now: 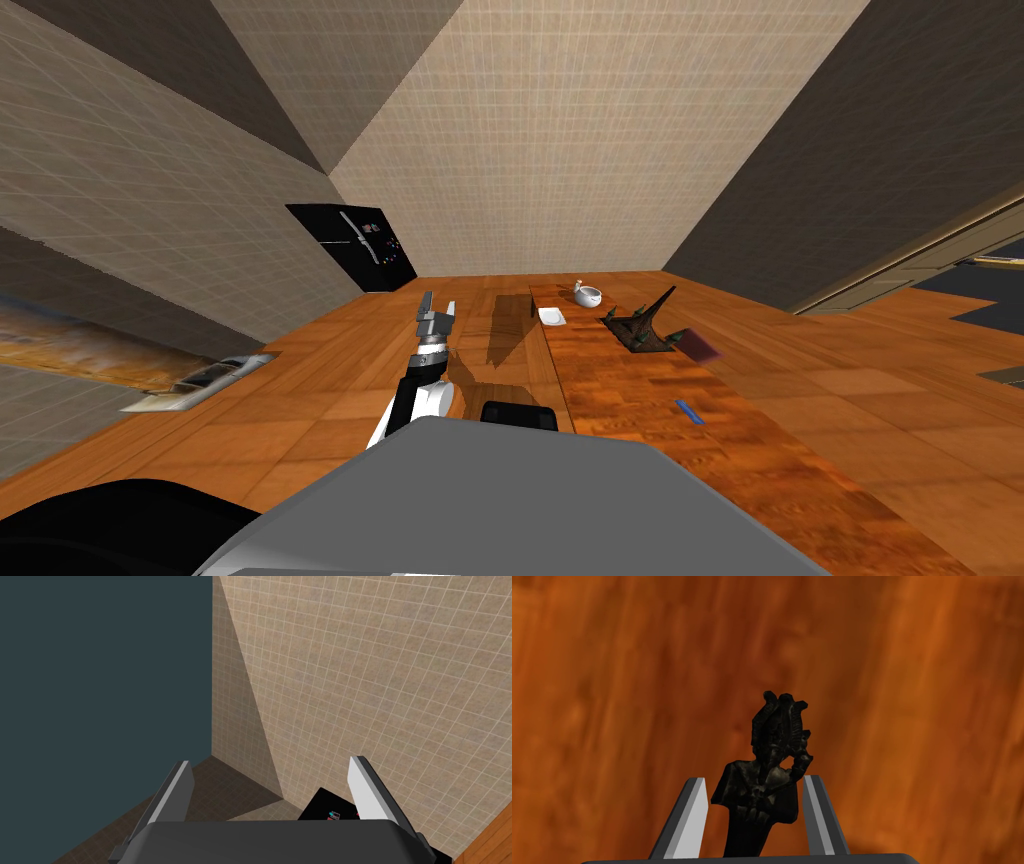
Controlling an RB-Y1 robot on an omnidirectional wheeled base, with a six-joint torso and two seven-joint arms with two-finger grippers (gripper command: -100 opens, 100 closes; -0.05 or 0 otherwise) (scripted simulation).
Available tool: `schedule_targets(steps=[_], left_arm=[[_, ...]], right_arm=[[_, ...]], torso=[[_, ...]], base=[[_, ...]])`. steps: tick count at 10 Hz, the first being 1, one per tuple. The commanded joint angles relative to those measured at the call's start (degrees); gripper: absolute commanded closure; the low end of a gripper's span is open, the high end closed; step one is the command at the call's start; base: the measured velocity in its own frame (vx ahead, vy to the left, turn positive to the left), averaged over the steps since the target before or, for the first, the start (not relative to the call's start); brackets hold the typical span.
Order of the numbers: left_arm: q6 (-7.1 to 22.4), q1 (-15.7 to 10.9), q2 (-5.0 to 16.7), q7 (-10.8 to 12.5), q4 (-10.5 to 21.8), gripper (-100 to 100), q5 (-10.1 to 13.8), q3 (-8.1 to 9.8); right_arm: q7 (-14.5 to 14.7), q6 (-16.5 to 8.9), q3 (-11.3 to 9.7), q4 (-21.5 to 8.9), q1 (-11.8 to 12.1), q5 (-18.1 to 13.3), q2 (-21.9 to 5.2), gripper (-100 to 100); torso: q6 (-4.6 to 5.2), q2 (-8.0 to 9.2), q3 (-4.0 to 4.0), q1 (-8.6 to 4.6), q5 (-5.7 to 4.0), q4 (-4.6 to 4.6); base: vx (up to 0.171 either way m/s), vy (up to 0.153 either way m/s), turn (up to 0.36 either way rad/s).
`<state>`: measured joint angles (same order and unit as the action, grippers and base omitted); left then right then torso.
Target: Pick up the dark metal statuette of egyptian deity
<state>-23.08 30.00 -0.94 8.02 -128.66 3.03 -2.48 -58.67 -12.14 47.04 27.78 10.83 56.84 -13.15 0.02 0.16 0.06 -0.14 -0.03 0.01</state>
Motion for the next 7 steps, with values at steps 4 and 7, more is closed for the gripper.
schedule_targets(steps=[4,7], left_arm=[[0.0,0.0,0.0,0.0,0.0,0,0.0,0.0],[0.0,0.0,0.0,0.0,0.0,0,0.0,0.0]], right_arm=[[-0.45,-3.44,0.51,0.59,1.52,1.2,-2.97,100],[-1.13,-3.5,0.54,0.91,1.62,0.14,-2.75,100]], torso=[[0.02,-0.02,-0.01,0.18,0.03,0.0],[0.02,-0.02,-0.01,0.13,0.02,0.0]], base=[[0.006,0.065,0.028],[0.004,0.034,0.001]])
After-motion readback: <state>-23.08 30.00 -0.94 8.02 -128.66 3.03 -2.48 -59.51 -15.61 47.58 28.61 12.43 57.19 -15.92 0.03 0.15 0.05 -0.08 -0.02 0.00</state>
